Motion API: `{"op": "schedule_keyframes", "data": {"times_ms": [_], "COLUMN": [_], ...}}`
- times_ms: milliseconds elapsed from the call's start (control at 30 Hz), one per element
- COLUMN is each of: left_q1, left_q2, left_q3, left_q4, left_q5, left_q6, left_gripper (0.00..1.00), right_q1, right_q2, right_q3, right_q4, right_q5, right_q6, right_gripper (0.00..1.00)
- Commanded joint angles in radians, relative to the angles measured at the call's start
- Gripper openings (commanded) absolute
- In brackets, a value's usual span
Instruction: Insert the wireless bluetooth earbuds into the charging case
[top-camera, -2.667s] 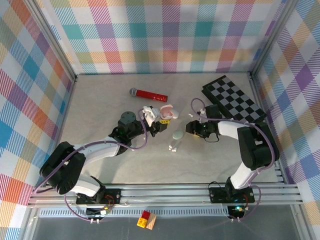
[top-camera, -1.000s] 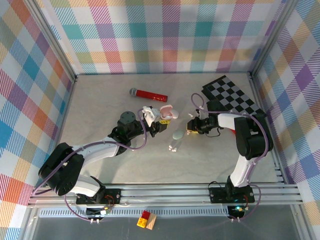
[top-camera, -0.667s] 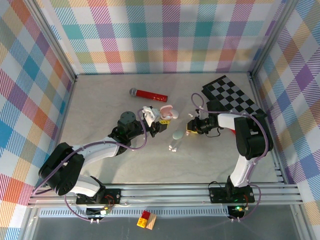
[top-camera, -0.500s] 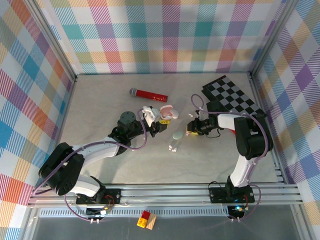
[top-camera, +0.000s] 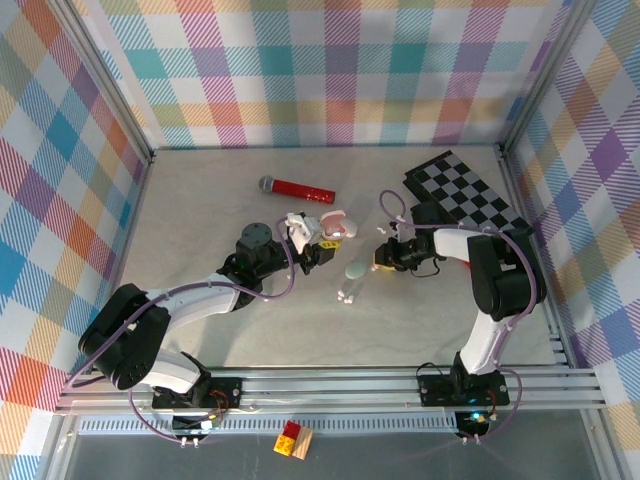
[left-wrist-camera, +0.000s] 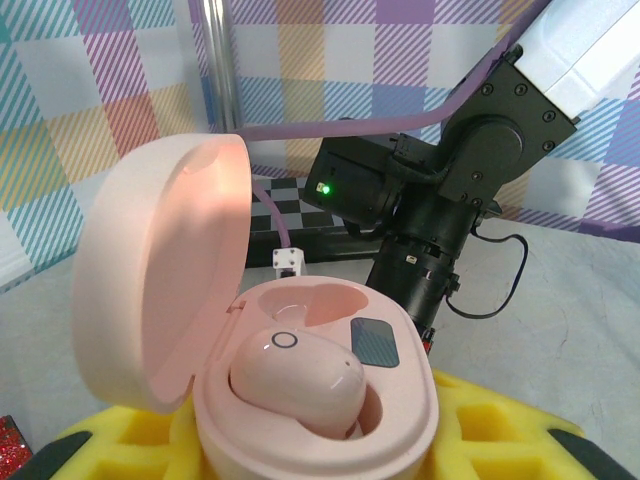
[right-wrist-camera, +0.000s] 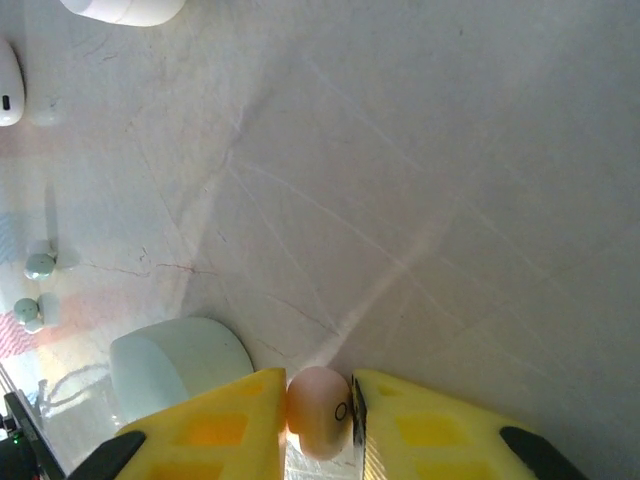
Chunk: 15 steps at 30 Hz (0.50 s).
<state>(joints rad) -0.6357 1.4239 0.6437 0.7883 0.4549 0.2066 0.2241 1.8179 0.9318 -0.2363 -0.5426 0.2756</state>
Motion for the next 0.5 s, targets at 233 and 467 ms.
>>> {"op": "schedule_keyframes", "data": {"times_ms": [233, 467], "left_q1": [0.005, 0.005], "left_q2": [-0.007, 0.002], "left_q3": [-0.012, -0.011], "left_q4": [0.037, 0.041], "left_q5": [0.011, 0.005], "left_q6": [0.015, 0.015], "left_gripper": [0.33, 0.33], "right_q1": [0.034, 0.040], "right_q2": [-0.078, -0.227], "right_q3": [-0.014, -0.059], "right_q4": [-0.068, -0.061], "right_q5": [0.122, 0.190], "right_q6": [-0.015, -0.015], "right_gripper": [0.18, 0.17]}}
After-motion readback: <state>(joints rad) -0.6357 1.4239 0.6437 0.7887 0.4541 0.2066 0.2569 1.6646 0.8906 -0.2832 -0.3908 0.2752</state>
